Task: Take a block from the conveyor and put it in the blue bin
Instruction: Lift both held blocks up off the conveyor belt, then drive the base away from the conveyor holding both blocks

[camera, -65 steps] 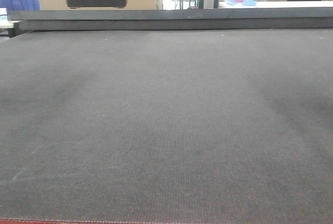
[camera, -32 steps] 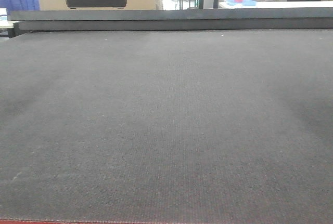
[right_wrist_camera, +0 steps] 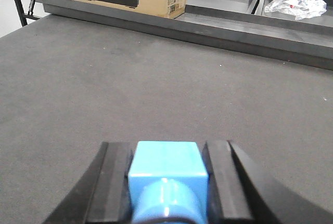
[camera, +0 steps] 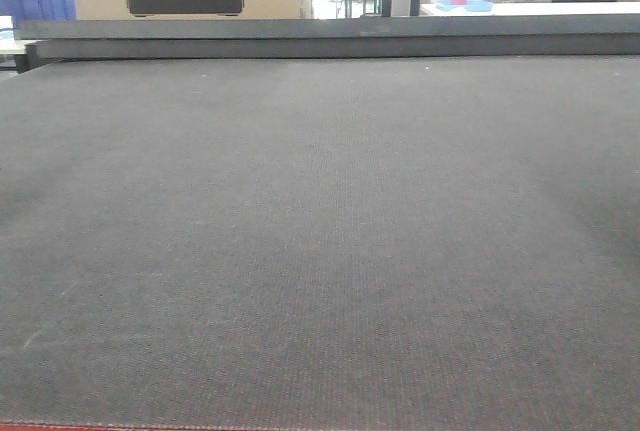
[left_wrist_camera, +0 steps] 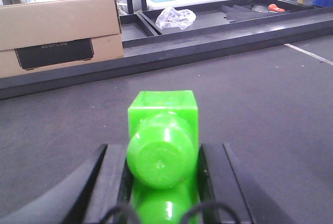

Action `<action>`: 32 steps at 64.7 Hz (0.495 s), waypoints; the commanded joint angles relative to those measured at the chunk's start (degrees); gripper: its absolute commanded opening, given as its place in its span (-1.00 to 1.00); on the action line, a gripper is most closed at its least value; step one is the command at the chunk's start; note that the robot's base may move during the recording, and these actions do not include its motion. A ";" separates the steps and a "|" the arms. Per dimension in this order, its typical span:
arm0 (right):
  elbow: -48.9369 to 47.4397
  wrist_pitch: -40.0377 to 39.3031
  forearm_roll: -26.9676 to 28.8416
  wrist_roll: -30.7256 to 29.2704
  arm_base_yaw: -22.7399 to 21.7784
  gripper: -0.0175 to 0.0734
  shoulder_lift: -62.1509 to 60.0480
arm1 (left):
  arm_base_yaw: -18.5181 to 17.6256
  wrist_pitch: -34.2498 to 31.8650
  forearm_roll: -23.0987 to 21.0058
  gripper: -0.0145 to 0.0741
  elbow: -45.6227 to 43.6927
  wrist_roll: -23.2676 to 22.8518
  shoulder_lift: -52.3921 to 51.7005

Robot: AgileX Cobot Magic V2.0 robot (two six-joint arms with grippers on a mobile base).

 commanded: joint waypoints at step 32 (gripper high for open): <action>0.18 -1.23 -0.29 -0.54 -0.02 -0.94 -0.17 | -0.32 -0.86 0.10 -0.92 0.03 -0.44 -0.36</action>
